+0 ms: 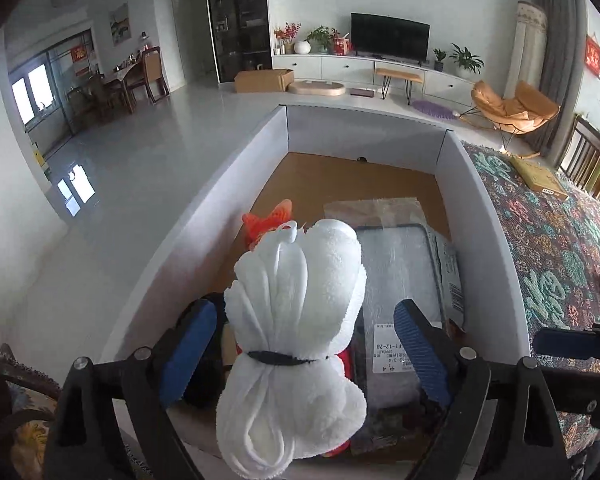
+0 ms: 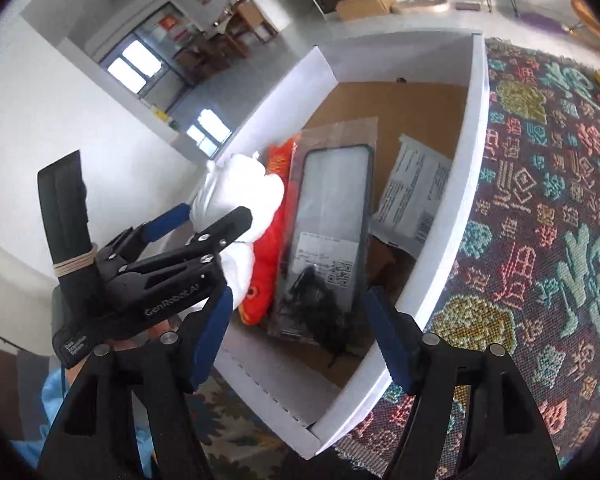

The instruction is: Organize soft objects

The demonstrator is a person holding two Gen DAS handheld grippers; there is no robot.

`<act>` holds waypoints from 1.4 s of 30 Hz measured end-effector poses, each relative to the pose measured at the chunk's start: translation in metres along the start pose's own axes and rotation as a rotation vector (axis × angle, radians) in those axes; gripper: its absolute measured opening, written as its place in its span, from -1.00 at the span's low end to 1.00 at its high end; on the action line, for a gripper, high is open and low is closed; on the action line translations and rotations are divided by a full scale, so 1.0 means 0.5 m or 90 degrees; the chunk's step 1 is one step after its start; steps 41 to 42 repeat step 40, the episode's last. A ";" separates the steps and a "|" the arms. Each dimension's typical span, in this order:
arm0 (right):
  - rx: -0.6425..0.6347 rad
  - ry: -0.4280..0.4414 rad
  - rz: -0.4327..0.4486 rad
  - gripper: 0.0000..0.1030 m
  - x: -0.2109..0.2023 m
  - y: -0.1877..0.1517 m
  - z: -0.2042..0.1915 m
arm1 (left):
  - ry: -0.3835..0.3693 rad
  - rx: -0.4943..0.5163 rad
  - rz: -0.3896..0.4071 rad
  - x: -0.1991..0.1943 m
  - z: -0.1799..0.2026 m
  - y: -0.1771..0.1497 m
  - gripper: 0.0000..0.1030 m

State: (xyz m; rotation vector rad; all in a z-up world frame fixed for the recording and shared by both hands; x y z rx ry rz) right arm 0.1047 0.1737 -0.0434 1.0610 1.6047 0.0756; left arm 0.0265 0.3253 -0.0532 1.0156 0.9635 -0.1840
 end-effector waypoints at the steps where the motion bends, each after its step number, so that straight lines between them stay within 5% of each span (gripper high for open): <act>1: 0.002 -0.012 0.011 0.41 -0.014 0.000 0.008 | 0.002 -0.003 0.007 -0.008 0.002 0.001 0.81; 10: -0.063 -0.163 0.036 0.46 -0.096 -0.002 0.003 | 0.042 0.004 0.091 -0.124 0.014 0.001 0.96; 15: -0.116 -0.216 0.015 0.46 -0.093 -0.011 -0.037 | 0.087 0.030 0.049 -0.127 0.022 -0.028 0.95; 34: -0.150 -0.250 -0.012 0.46 -0.085 -0.023 -0.069 | 0.091 0.025 0.049 -0.152 0.010 -0.047 0.95; 42: -0.135 -0.248 0.025 0.46 -0.109 -0.042 -0.063 | 0.079 0.014 0.062 -0.160 0.009 -0.055 0.95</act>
Point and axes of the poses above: each gripper's, at about its wrist camera, not at the fingertips, and x roughly the way its jaws point, z to its right, y to its top, the point moved 3 cm from there along x, roughly the way its jaws point, and after that the axes turned 15 degrees about -x, right-handed, at the moved point
